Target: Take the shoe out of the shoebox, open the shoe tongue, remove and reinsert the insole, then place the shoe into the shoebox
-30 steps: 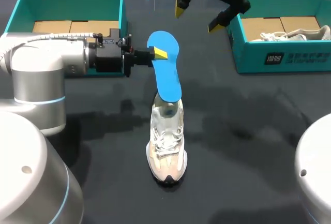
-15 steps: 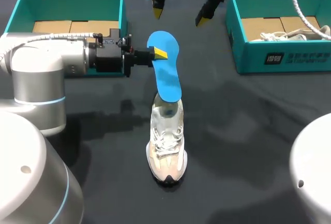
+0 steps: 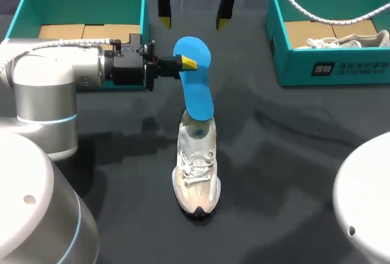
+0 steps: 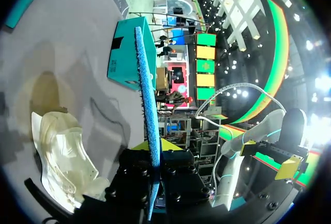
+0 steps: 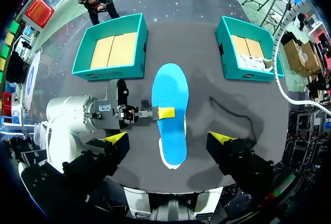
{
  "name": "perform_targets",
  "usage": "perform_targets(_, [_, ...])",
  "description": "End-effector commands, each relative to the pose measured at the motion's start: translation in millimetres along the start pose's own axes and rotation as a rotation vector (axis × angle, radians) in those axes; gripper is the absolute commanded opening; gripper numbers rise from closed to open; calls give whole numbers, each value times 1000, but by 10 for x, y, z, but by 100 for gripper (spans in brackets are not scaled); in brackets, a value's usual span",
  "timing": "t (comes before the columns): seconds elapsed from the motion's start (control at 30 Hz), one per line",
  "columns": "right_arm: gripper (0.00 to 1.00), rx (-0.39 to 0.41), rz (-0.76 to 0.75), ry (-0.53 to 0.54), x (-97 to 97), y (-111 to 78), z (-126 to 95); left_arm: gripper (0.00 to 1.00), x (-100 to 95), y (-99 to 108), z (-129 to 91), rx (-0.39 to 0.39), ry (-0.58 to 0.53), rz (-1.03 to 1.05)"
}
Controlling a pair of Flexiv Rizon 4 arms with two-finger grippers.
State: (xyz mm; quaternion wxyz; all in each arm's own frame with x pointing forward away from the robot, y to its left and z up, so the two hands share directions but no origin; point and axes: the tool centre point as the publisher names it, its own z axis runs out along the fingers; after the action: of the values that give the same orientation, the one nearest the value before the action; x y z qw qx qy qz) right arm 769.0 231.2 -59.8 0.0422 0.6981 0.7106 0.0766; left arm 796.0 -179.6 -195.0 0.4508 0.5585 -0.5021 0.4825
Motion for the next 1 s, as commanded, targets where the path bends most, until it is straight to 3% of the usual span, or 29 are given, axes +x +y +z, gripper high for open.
perform_targets(0.03, [100,4,-18,-172,97,-9,4,0,-1,6,-12,-2,-3,0])
perform_targets(0.57, [100,-25,42,40,-5,2,-24,0,-1,6,-12,-2,-3,0])
perform_targets(1.0, [100,-24,101,176,-255,13,-31,0,-1,6,-12,-2,-3,0])
